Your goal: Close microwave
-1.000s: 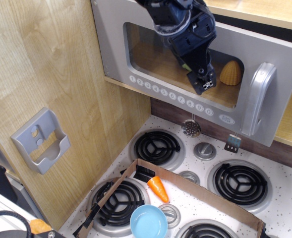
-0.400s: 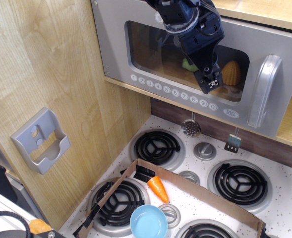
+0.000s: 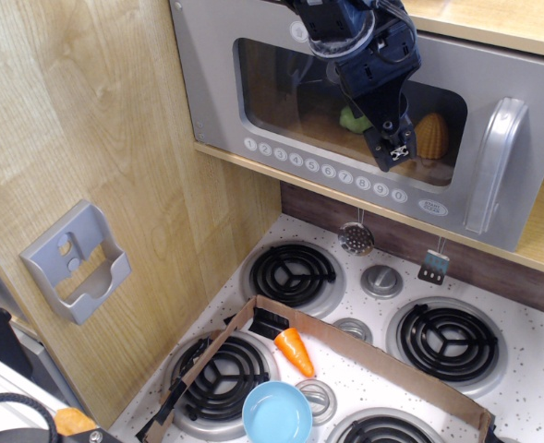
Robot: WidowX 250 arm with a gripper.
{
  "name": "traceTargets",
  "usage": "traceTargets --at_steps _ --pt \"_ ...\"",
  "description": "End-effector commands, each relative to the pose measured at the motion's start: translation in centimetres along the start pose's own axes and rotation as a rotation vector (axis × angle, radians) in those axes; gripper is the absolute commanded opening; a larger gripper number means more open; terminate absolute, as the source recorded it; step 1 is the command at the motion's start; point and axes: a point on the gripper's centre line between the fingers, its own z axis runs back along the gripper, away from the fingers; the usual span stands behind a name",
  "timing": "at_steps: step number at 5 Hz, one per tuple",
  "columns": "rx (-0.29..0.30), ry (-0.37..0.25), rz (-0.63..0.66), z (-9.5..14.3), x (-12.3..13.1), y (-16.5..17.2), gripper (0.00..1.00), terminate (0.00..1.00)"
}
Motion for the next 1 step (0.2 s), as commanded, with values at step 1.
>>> traceTargets --at_steps 1 --pt "0.054 0.06 0.11 2.5 0.91 -1.19 1.0 1.0"
